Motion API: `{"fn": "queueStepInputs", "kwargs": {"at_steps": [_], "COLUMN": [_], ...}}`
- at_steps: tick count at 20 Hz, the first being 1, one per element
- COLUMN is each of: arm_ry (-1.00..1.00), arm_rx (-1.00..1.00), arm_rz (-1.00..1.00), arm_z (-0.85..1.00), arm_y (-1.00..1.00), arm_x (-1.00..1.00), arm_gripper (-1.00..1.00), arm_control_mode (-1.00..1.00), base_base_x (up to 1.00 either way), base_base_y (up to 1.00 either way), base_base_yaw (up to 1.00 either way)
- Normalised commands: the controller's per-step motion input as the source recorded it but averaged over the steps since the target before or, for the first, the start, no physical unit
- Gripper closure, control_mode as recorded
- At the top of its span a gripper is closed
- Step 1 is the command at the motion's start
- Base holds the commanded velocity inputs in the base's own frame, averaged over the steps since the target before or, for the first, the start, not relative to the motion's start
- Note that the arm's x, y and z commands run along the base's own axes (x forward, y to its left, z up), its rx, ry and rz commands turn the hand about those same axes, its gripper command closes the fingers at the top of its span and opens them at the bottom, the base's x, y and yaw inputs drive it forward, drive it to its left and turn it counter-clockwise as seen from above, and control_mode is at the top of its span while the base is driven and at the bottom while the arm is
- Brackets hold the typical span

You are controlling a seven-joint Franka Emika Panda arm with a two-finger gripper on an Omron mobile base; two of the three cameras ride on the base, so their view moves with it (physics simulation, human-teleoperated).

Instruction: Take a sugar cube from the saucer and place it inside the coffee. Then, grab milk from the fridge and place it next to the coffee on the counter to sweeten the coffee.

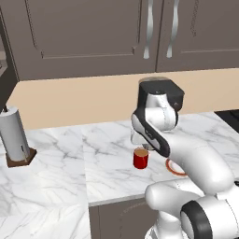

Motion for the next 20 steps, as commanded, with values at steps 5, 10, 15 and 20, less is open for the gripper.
{"fn": "queueStepInputs", "kwargs": {"at_steps": [5,10,15,20], "arm_ry": [0.01,0.0,0.0,0.0], "arm_rx": [-0.02,0.0,0.0,0.0], "arm_rz": [-0.02,-0.01,0.0,0.0], "arm_z": [-0.23,-0.2,-0.17,-0.2], "arm_y": [0.22,0.03,0.0,0.0], "arm_x": [0.26,0.31,0.24,0.02], "arm_gripper": [1.0,1.0,1.0,1.0], "arm_control_mode": [-1.0,-1.0,-1.0,-1.0], "base_base_x": [0.0,0.0,0.0,0.0], "base_base_y": [0.0,0.0,0.0,0.0], "base_base_yaw": [0.0,0.0,0.0,0.0]}}
